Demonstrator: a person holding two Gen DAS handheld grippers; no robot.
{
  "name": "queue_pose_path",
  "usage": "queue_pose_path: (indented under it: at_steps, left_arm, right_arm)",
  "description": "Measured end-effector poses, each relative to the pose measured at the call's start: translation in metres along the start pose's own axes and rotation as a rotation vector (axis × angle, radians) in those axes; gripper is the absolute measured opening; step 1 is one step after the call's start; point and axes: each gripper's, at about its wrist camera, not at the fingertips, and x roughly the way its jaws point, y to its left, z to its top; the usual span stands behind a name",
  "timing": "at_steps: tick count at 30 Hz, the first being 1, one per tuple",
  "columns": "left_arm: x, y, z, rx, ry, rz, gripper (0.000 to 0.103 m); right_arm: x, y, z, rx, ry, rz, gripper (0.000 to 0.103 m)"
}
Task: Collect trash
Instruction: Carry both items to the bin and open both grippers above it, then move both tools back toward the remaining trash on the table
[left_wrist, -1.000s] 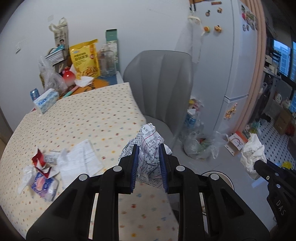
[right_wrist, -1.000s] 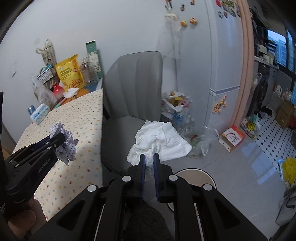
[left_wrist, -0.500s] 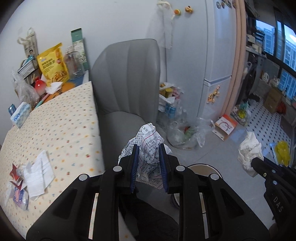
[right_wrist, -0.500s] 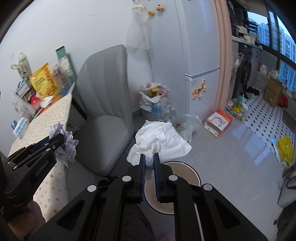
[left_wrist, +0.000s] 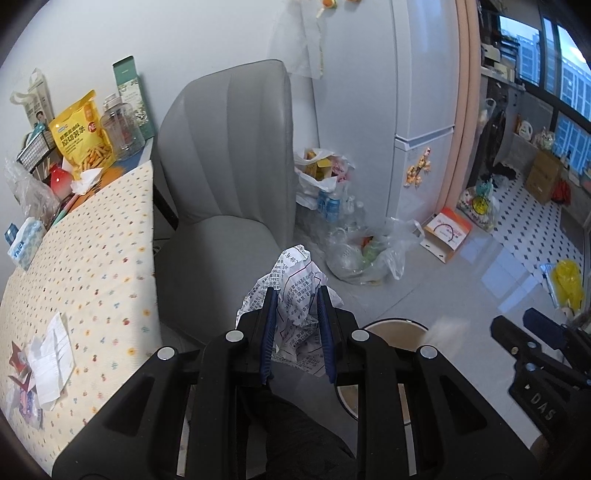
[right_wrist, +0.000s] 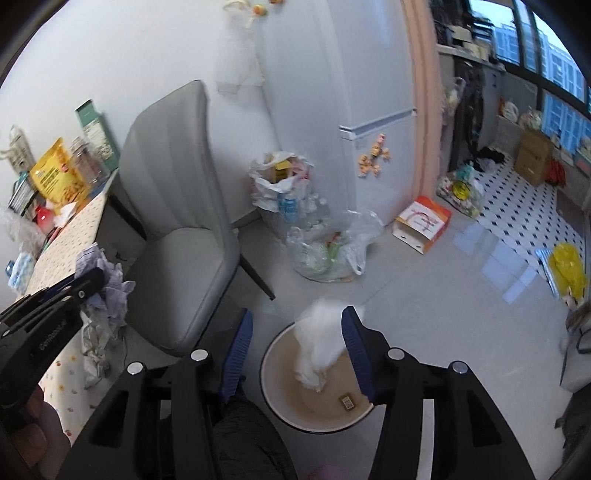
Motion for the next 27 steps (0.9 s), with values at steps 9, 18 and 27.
queue_pose_path:
  at_steps: [9,18,27]
  left_arm:
    - [0.009,-0.051,-0.001,0.079,0.025,-0.068,0.022]
    - [0.013,-0.098,0.0,0.145,0.058,-0.175,0.037]
    - [-0.008,-0.072,0.013,0.087,-0.021,-0.147,0.095]
  right_arm:
    - [-0.017,-0.044,-0.005,0.07,-0.022,-0.069,0.053]
    - [-0.03,-0.095,-0.017,0.159,-0.027,-0.138,0.054]
    - [-0.038,-0.091,-0.015,0.153,-0.058,-0.138,0.06]
